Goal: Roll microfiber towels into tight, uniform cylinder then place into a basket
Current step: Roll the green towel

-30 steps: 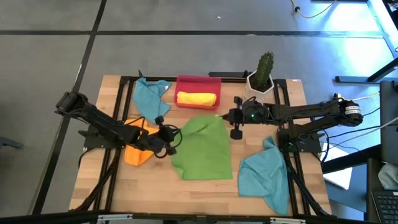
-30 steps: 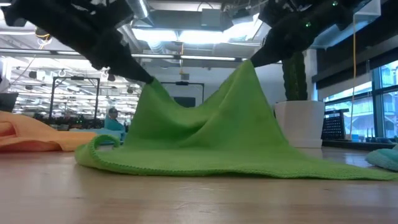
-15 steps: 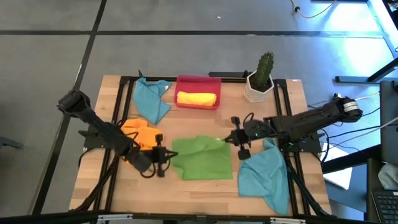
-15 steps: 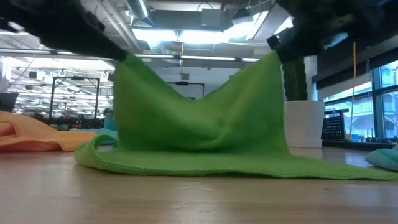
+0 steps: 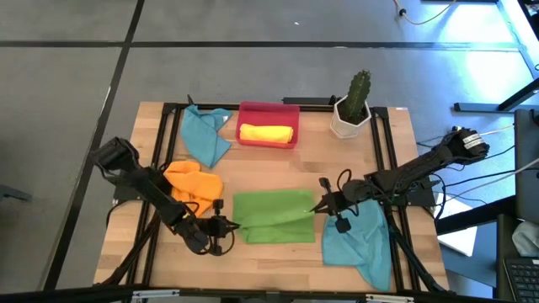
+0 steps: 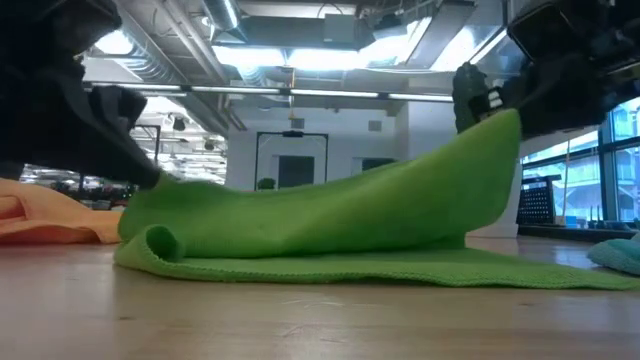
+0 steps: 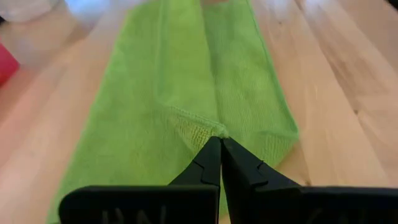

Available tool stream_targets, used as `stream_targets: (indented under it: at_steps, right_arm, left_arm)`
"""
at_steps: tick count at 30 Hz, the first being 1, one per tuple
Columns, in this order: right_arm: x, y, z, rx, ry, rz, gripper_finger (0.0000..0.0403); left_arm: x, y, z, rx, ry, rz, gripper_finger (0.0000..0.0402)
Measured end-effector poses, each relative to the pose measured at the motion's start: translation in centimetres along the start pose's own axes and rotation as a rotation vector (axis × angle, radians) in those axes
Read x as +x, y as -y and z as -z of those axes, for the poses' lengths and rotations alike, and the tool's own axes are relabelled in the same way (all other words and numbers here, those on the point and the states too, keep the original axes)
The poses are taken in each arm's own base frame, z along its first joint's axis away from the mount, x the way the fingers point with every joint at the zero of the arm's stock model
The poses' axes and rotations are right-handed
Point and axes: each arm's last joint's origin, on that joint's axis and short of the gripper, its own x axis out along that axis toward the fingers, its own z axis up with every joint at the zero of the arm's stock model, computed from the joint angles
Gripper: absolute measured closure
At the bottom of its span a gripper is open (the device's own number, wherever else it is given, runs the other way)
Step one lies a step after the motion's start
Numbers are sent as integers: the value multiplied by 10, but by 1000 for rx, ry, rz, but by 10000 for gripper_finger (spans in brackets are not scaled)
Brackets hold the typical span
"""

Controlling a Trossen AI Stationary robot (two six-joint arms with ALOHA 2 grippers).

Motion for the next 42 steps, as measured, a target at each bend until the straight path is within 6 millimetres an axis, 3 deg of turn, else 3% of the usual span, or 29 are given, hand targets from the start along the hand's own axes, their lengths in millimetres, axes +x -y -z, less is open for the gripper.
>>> stream_targets:
  at_steps: [5, 18, 25, 32, 42]
  right_arm:
    - [-2, -1, 9, 56, 23, -49, 373]
    - [-3, -6, 9, 102, 15, -202, 304]
    - [-2, -4, 8, 98, 28, -150, 295]
    - [-2, -4, 7, 74, 45, -132, 295]
    - [-2, 2, 6, 78, 61, 62, 295]
  left_arm:
    - [3, 2, 4, -41, -24, 32, 402]
    - [2, 7, 6, -38, -76, 156, 402]
    - [0, 12, 8, -147, -178, 340, 402]
    - [-1, 13, 8, -195, -198, 367, 401]
    - [-10, 8, -26, -141, 57, 400, 401]
